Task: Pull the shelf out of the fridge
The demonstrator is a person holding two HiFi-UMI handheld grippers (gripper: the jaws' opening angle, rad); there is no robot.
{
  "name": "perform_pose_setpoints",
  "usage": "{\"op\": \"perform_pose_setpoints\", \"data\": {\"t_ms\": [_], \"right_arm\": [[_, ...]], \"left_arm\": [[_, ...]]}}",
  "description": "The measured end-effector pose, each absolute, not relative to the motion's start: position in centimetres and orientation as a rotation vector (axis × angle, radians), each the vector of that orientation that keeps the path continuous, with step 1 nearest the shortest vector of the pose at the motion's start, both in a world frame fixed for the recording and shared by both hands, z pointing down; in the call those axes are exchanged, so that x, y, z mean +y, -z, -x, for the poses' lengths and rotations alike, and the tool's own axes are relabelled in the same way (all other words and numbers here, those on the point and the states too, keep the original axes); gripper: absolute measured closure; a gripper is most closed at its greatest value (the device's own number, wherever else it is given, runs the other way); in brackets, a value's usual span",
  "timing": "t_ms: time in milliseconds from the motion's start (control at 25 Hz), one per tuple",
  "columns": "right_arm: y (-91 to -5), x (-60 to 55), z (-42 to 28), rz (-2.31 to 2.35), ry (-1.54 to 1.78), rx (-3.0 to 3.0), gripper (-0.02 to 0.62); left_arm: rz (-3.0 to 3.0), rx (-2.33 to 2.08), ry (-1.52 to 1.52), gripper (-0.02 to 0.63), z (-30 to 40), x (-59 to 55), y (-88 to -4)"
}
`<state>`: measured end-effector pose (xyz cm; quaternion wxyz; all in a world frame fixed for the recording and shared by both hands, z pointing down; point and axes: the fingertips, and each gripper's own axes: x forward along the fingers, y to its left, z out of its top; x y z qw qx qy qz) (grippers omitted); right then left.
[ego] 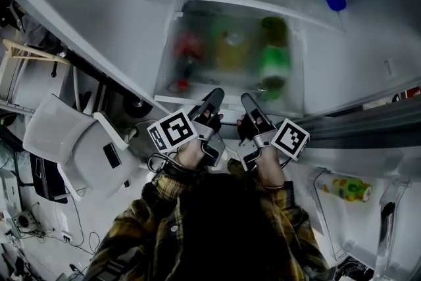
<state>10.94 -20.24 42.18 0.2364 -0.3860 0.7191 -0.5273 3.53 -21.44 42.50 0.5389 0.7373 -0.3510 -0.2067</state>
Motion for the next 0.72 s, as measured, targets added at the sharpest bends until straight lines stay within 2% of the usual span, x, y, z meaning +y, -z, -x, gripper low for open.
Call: {"op": "perform_pose_setpoints", "data": {"t_ms": [720], "right_arm": [[-41.8,-17.0,-10.5,1.059,1.431,2.020,0.540]], "left_arm": [[-1.763,-0.826,0.496,0.560,-3.1,-18.1,-42.0]]}}
